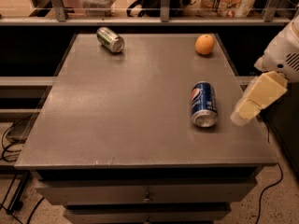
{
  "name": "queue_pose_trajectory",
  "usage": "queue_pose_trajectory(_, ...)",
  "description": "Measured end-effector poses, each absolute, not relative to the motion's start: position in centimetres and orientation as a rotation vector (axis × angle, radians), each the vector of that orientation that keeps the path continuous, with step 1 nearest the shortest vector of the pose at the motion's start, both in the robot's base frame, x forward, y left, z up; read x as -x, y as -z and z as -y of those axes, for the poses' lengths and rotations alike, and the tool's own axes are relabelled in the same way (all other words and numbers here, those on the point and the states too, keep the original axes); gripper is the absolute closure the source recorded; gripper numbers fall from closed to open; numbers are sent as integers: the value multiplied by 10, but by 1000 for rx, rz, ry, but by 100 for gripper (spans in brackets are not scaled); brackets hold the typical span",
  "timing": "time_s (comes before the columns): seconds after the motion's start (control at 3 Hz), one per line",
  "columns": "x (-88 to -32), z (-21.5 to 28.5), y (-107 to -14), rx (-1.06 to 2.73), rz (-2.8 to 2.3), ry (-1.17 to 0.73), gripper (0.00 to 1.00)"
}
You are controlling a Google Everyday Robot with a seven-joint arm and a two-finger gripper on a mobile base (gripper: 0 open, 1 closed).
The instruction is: Pick pepsi can
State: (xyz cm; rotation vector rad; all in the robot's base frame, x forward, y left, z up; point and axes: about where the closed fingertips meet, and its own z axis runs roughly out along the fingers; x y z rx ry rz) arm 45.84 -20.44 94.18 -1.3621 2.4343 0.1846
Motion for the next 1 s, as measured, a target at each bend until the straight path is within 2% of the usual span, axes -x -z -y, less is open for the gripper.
queue_pose_trajectory(0.33,-478,191,-926,1169,-2532,-265,0)
queue_pose_trajectory(1.0,-478,191,-926,1102,-2565,-276,0)
